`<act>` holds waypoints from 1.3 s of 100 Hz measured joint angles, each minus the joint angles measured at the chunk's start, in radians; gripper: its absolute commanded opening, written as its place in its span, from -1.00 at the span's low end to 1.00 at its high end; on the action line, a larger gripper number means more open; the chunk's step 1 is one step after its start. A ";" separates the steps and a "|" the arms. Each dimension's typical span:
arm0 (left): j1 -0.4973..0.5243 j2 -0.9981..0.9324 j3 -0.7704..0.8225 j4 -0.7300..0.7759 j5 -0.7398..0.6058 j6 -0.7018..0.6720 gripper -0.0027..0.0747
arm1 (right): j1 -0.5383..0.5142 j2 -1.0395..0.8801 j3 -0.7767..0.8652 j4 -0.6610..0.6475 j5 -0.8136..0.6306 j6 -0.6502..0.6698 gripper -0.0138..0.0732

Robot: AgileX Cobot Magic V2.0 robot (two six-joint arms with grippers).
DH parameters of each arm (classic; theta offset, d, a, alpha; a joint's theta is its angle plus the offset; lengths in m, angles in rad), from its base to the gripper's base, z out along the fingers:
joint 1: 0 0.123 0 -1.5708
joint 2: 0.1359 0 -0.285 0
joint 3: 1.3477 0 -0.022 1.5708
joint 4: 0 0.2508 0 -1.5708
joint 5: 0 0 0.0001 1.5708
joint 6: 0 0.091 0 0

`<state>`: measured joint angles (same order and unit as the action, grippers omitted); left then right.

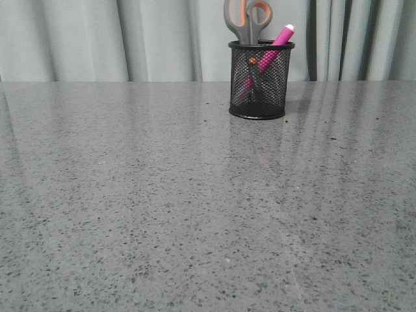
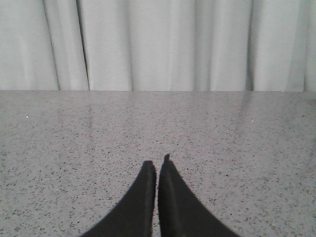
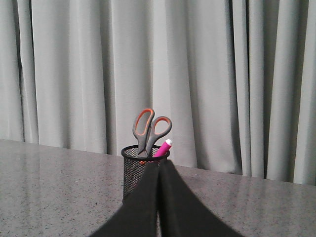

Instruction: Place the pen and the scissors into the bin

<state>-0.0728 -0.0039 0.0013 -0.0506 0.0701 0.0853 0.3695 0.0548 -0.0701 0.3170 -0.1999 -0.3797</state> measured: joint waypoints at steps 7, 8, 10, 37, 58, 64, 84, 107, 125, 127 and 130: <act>0.000 0.000 0.000 0.000 0.000 0.000 -0.98 | 0.000 0.000 0.000 0.000 0.000 0.000 -0.86; 0.000 0.000 0.000 0.000 0.000 0.000 -0.98 | 0.000 0.000 0.000 0.000 0.000 0.000 -0.86; 0.000 0.000 0.000 0.000 0.000 0.000 -0.98 | 0.000 0.000 0.000 0.000 0.000 0.000 -0.86; 0.000 0.000 0.000 -0.002 0.000 0.000 -0.98 | 0.000 0.000 0.000 0.000 0.000 0.000 -0.86; 0.000 0.000 0.000 -0.002 0.000 0.000 -0.98 | -0.017 0.000 0.038 -0.046 0.002 0.016 -0.86; 0.000 0.000 0.000 -0.002 0.000 0.000 -0.98 | -0.051 0.000 0.059 -0.087 0.006 0.074 -0.86; 0.000 0.000 0.000 -0.002 0.000 0.000 -0.98 | -0.239 0.000 0.079 -0.186 0.084 0.184 -0.86; 0.000 0.000 0.000 -0.002 0.000 0.000 -0.98 | -0.332 -0.043 0.079 -0.274 0.240 0.227 -0.86; 0.000 0.000 0.000 -0.002 -0.002 0.000 -0.98 | -0.335 -0.062 0.079 -0.307 0.350 0.230 -0.86; 0.000 0.000 0.000 -0.002 -0.002 0.000 -0.98 | -0.335 -0.063 0.079 -0.309 0.352 0.230 -0.86; 0.000 0.000 0.000 -0.002 -0.002 0.000 -0.98 | -0.335 -0.065 0.079 -0.311 0.357 0.230 -0.86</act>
<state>-0.0728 -0.0039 0.0013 -0.0527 0.0681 0.0853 0.0342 -0.0099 0.0091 0.0057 0.1567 -0.1492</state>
